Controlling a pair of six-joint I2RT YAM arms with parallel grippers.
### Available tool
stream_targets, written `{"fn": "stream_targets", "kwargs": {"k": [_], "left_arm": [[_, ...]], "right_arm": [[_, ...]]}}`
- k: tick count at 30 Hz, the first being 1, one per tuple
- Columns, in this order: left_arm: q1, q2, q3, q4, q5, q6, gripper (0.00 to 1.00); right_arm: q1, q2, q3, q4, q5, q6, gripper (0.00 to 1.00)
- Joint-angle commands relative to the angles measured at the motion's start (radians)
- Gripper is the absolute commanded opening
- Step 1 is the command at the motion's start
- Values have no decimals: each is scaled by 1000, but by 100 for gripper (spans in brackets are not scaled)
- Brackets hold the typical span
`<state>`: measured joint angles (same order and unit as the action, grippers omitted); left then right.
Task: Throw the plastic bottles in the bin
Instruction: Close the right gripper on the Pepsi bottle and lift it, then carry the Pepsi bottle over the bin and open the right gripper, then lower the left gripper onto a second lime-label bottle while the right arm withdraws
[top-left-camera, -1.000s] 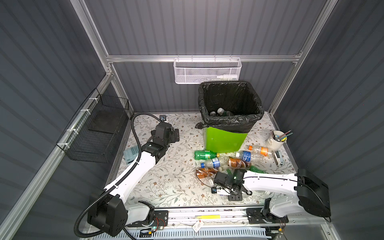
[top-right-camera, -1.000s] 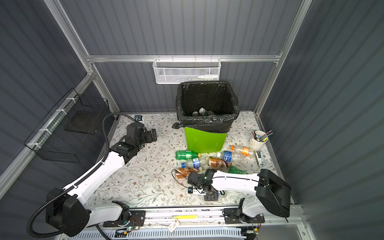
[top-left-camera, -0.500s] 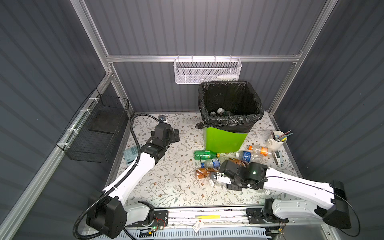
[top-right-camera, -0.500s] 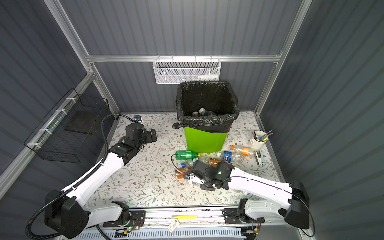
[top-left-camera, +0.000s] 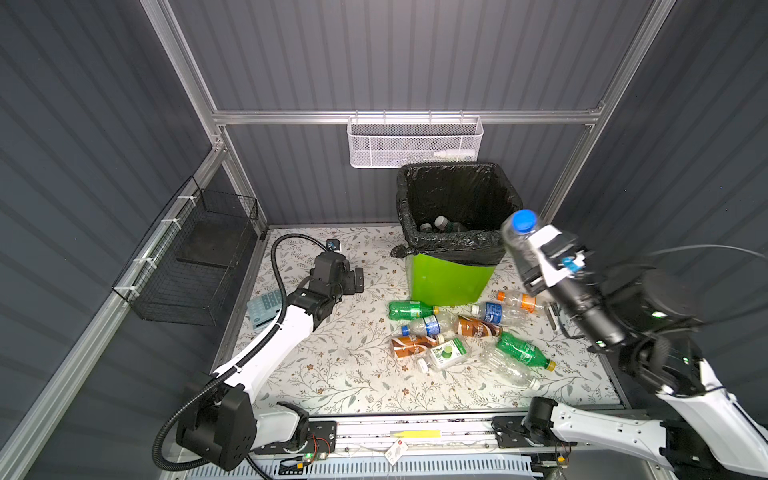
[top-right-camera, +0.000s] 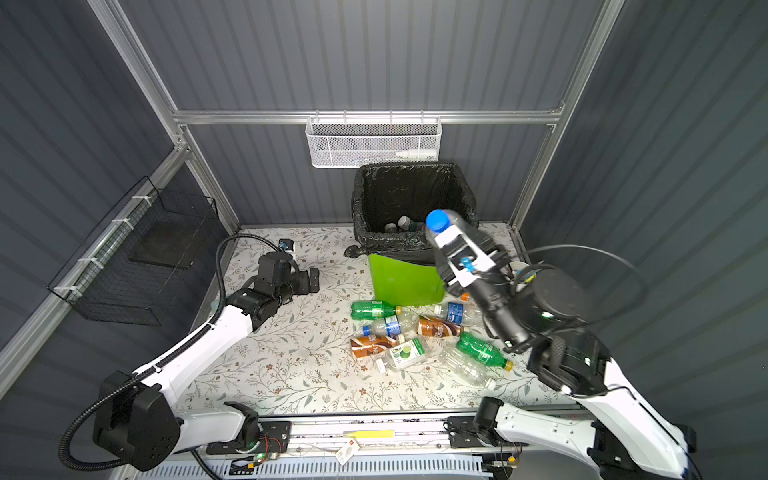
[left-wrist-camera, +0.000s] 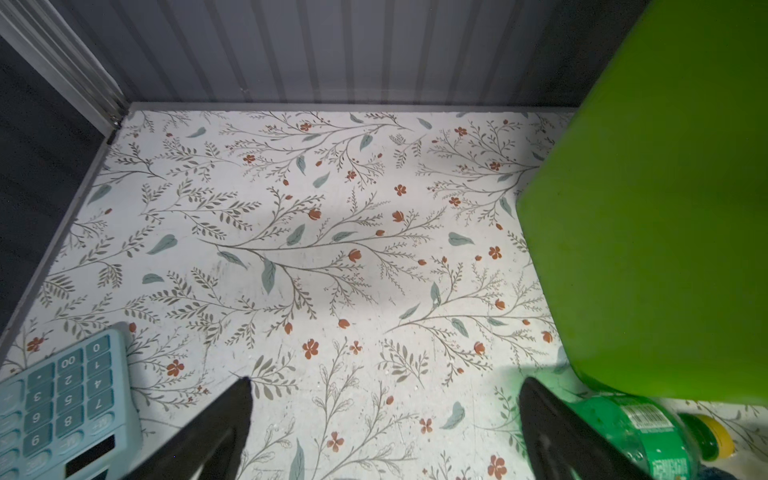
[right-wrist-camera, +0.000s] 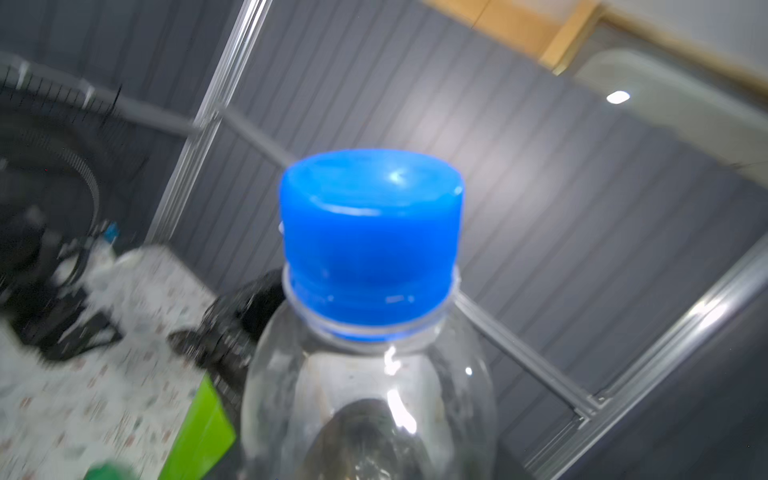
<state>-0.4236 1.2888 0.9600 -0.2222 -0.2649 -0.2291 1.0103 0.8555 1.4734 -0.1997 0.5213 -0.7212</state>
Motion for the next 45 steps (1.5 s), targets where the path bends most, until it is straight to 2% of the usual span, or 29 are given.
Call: {"fn": "stream_targets", "kwargs": {"k": [1, 3, 5, 6, 10, 13, 15, 16, 17, 20, 22, 25, 28, 33, 39, 45], "left_arm": [[0, 3, -25, 5, 58, 31, 100], [-11, 4, -32, 0, 58, 42, 100], [-35, 4, -39, -6, 42, 65, 100], [-48, 4, -42, -7, 36, 79, 100], [-123, 4, -46, -13, -22, 145, 100], [-163, 12, -43, -20, -42, 167, 100], [-168, 8, -42, -31, -27, 173, 100], [-171, 0, -45, -36, -21, 179, 100], [-176, -12, -52, -37, -16, 188, 100], [-190, -57, -88, -28, 21, 237, 100], [-205, -87, -107, -29, 66, 275, 100], [-260, -115, -119, -52, 103, 336, 100], [-344, -118, -114, -103, 91, 397, 100], [-452, -77, -67, -191, 92, 437, 100], [-585, 36, 9, -209, 67, 414, 100], [-712, 229, 140, -178, 89, 348, 100]], "right_arm": [[-3, 34, 30, 351, -41, -134, 53], [-11, 66, 41, 462, -59, -176, 53], [-63, 112, 79, 484, -87, -118, 54], [-118, 135, 105, 430, -124, -45, 54], [-426, 303, 212, 123, -358, 385, 57], [-572, 529, 362, -197, -549, 555, 63], [-601, 654, 523, -382, -508, 604, 71], [-609, 676, 572, -412, -487, 623, 86], [-613, 660, 572, -376, -475, 638, 97], [-616, 511, 387, -77, -443, 658, 99], [-618, 441, 320, -4, -412, 668, 99], [-619, 364, 232, 15, -358, 659, 99], [-636, 280, 103, 51, -297, 654, 99], [-698, 157, -68, 51, -292, 730, 99], [-770, 53, -209, 11, -268, 791, 99], [-815, -44, -332, -50, -236, 836, 99]]}}
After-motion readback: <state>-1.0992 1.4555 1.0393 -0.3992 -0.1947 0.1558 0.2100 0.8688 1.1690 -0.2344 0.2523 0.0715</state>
